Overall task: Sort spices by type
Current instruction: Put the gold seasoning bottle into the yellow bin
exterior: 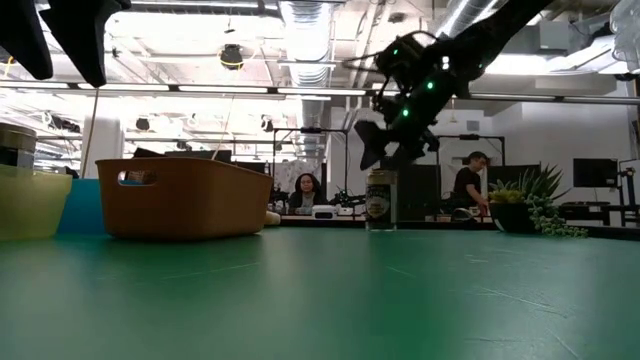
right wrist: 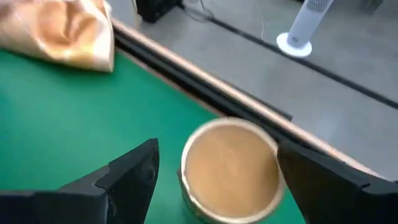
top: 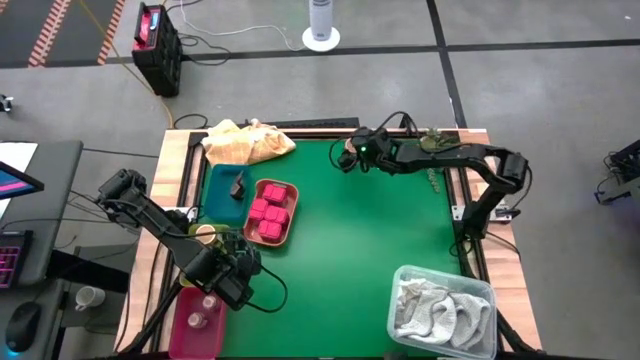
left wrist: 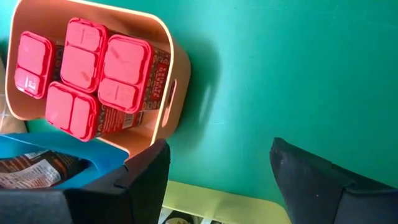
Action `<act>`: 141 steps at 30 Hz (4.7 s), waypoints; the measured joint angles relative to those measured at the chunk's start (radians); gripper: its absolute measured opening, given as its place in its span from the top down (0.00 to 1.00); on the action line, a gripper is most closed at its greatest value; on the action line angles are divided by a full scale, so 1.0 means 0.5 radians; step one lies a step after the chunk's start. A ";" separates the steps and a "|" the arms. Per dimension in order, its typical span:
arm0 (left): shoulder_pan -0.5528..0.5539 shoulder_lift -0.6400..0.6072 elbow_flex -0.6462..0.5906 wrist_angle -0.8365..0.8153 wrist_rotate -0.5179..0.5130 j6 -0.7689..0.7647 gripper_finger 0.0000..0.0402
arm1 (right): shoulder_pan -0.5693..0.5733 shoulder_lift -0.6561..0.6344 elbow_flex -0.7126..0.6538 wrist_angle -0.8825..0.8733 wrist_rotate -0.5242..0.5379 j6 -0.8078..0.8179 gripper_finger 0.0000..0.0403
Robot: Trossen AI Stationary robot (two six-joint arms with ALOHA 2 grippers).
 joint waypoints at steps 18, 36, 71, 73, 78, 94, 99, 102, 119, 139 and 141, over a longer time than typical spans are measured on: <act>0.000 0.000 0.000 -0.058 0.062 -0.075 0.34 | 0.265 0.067 0.002 -0.057 -0.031 0.024 0.13; -0.014 0.000 0.000 -0.061 0.114 -0.162 0.34 | 0.647 -0.163 -0.043 -0.259 0.085 -0.191 0.11; -0.070 0.000 0.000 -0.001 0.174 -0.188 0.34 | 0.401 0.486 -0.379 1.091 -0.454 -0.446 0.10; -0.073 0.000 0.000 0.007 0.171 -0.209 0.34 | 0.428 0.507 -0.355 1.097 -0.454 -0.463 0.13; -0.110 0.000 0.000 0.006 0.093 -0.244 0.34 | 0.475 0.423 -0.359 0.933 -0.459 -0.473 0.25; 0.428 0.000 0.008 0.552 -0.198 0.170 0.34 | 0.978 0.088 -0.231 0.884 -0.394 -0.576 0.26; 0.592 0.000 0.089 0.817 -0.201 0.446 0.33 | 1.125 0.088 -0.214 0.877 -0.214 -0.621 0.26; 0.642 0.000 0.113 1.015 -0.225 0.668 0.32 | 1.167 0.088 -0.214 0.887 -0.201 -0.615 0.26; 0.849 0.015 0.114 1.366 -0.080 1.099 0.12 | 1.263 0.088 -0.214 0.980 -0.196 -0.575 0.26; 0.948 0.015 0.240 1.156 0.292 1.233 0.12 | 1.259 0.305 0.056 0.874 -0.214 -0.623 0.26; 0.948 0.015 0.240 1.116 0.290 1.216 0.13 | 1.259 0.305 0.056 0.904 -0.213 -0.626 0.26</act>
